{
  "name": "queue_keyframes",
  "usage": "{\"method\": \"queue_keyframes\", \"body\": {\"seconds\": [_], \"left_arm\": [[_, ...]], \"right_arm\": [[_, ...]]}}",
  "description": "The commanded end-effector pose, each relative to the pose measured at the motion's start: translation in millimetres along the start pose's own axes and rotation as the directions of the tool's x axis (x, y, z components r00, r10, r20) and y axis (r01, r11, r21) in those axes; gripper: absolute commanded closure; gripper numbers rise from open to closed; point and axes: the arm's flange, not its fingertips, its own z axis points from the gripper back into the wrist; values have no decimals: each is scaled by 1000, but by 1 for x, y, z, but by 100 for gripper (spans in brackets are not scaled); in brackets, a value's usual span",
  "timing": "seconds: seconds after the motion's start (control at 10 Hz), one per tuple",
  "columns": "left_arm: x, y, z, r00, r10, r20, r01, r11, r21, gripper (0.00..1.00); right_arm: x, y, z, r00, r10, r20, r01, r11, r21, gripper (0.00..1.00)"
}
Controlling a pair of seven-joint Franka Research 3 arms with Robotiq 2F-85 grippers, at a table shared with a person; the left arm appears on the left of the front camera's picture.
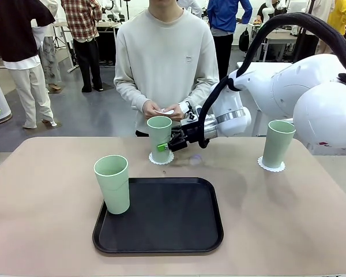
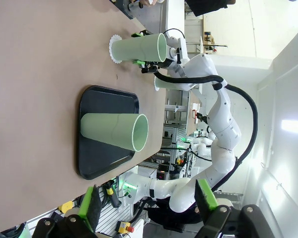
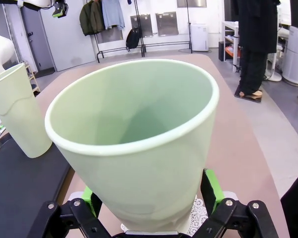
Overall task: Place coasters on the table and set cups on them.
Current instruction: Take one Reusable plastic cup from the Flat Tray and place it on a coaster set by the human.
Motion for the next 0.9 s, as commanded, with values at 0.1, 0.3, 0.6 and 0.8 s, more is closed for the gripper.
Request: {"method": "queue_keyframes", "body": {"seconds": [0.1,0.3,0.6,0.8], "left_arm": [[1,-2,-1,1000,-17,1,17,1000,-22,0],[1,-2,-1,1000,-17,1,17,1000,-22,0],[1,-2,-1,1000,-17,1,17,1000,-22,0],[1,-2,-1,1000,-17,1,17,1000,-22,0]], "right_arm": [[1,-10,5,998,-31,-49,32,999,21,0],[0,-10,8,995,-59,-85,62,998,31,0],[0,-9,15,987,-88,-137,90,996,13,0],[3,-4,24,981,-87,-174,87,996,-10,0]]}}
